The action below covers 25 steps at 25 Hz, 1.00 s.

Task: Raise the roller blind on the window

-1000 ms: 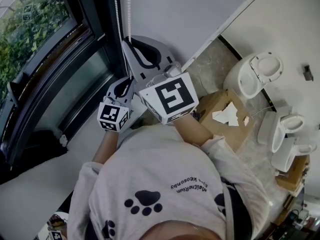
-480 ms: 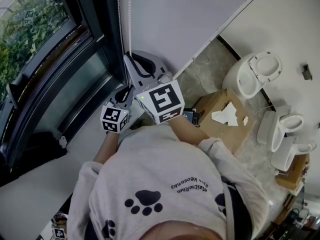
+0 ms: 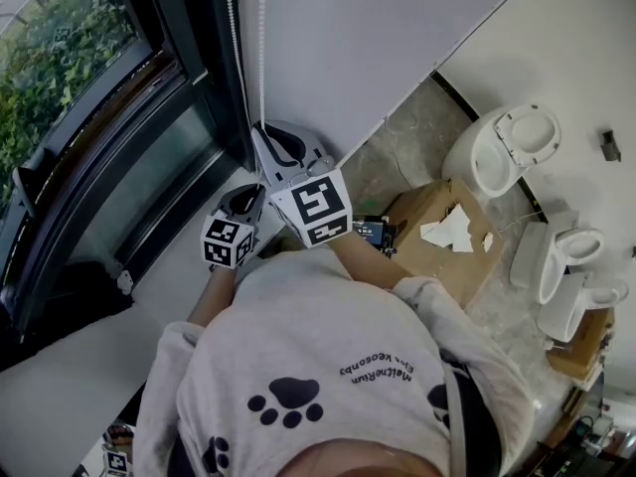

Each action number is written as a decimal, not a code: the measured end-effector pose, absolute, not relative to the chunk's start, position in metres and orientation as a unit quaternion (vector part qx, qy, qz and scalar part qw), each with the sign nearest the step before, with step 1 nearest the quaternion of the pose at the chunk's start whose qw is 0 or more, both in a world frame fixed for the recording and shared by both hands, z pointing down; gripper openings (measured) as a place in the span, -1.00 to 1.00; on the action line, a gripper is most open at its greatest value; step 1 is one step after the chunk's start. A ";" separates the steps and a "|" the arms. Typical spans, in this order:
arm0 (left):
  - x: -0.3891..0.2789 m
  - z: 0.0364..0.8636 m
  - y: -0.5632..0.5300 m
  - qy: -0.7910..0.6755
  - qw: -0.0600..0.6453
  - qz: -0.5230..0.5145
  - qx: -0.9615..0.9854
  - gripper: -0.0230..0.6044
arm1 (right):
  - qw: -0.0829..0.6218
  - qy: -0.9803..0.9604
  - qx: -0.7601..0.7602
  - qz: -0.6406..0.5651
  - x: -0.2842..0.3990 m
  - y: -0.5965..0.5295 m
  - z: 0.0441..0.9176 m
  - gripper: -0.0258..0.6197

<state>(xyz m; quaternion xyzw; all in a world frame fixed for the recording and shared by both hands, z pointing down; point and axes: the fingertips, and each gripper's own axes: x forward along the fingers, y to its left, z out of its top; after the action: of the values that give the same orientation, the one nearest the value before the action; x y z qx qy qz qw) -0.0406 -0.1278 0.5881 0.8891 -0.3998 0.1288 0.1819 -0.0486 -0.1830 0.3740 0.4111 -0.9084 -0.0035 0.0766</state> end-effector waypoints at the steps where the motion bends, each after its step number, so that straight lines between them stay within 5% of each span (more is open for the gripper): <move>1: -0.040 0.589 -0.126 -0.395 0.184 0.130 0.891 -0.85 | 0.075 -0.907 0.414 -0.005 -0.047 -0.184 0.376 -0.86; 3: -0.038 0.587 -0.125 -0.388 0.184 0.123 0.895 -0.84 | 0.072 -0.905 0.419 -0.006 -0.044 -0.186 0.377 -0.86; 5: -0.036 0.578 -0.126 -0.386 0.181 0.108 0.898 -0.59 | 0.072 -0.905 0.420 -0.006 -0.042 -0.187 0.377 -0.86; 12: -0.043 0.518 -0.139 -0.406 0.135 0.057 0.902 -0.57 | 0.065 -0.906 0.418 -0.013 -0.044 -0.187 0.376 -0.85; 25: -0.073 0.386 -0.151 -0.469 0.063 -0.018 0.881 -0.90 | 0.054 -0.900 0.433 -0.013 -0.042 -0.178 0.371 -0.85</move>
<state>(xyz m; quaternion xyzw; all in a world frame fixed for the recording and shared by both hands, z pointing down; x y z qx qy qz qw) -0.0732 -0.1506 0.3858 0.8809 -0.4688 -0.0177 0.0630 -0.0416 -0.1777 0.3706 0.4329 -0.8998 -0.0131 0.0537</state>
